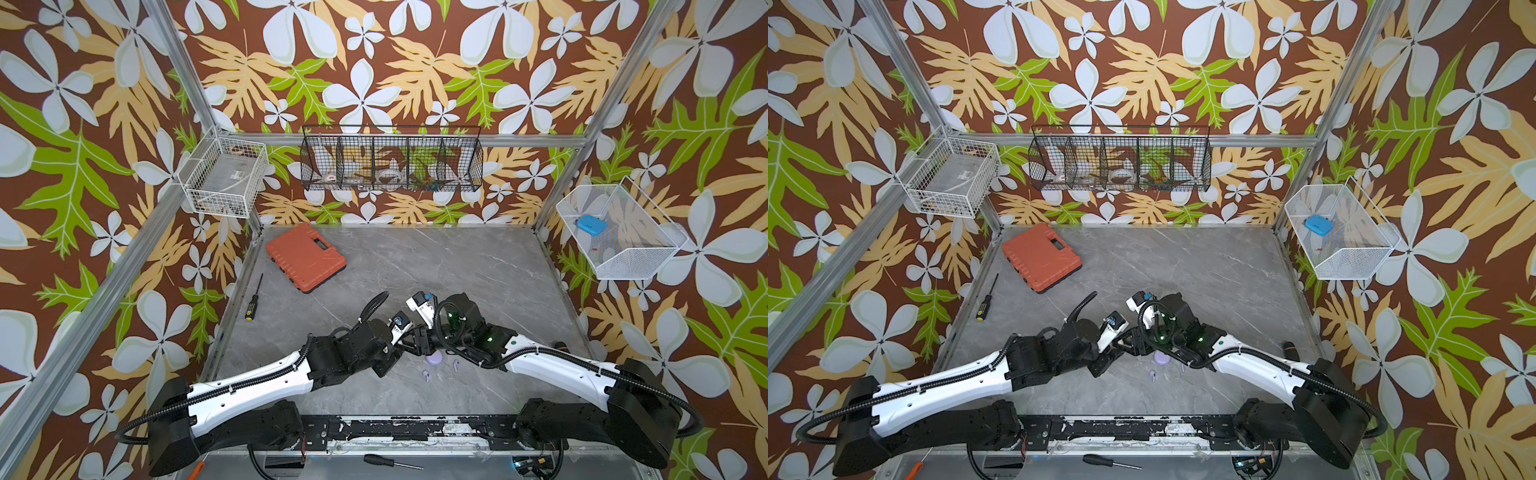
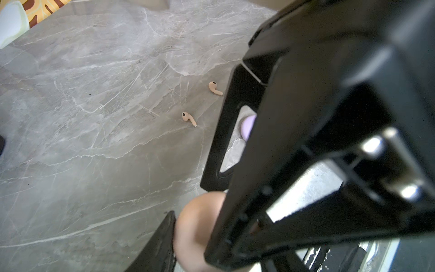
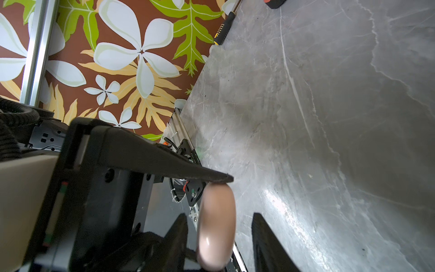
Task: Insert wireless bluetooth earbuds into charging case
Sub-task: Pick up the charging case from the center of the table.
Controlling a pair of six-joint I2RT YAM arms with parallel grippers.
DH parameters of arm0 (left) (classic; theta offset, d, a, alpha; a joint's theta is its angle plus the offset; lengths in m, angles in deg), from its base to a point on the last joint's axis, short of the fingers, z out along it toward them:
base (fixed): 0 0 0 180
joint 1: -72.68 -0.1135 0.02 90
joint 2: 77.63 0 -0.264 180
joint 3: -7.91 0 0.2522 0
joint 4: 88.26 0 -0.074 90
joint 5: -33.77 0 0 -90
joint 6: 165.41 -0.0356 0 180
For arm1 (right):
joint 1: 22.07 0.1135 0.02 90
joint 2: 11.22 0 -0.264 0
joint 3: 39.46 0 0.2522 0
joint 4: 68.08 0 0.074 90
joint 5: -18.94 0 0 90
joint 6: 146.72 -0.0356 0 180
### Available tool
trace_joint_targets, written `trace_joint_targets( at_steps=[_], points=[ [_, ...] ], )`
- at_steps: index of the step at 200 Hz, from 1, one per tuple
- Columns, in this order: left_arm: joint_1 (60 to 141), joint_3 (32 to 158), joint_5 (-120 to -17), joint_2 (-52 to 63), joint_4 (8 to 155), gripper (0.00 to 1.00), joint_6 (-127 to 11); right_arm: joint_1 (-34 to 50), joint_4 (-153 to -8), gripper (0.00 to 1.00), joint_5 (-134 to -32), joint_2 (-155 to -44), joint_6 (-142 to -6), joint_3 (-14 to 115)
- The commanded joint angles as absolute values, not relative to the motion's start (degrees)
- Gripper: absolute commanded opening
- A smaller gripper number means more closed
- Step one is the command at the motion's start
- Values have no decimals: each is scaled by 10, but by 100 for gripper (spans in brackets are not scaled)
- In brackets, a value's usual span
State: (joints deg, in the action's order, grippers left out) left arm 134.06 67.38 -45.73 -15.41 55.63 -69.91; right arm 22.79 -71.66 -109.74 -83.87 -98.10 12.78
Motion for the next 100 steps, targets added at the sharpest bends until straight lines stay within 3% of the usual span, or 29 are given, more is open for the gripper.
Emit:
trace_joint_targets(
  at_steps=[1, 36, 100],
  points=[
    [1338, 683, -427, -160, 598, 34, -693, 232, -714, 43, -1134, -836, -980, 123],
    [1339, 683, -424, -165, 599, 34, -691, 233, -709, 41, -1137, -834, -985, 121],
    [1339, 683, -420, -172, 600, 34, -692, 232, -718, 48, -1140, -822, -984, 115]
  ],
)
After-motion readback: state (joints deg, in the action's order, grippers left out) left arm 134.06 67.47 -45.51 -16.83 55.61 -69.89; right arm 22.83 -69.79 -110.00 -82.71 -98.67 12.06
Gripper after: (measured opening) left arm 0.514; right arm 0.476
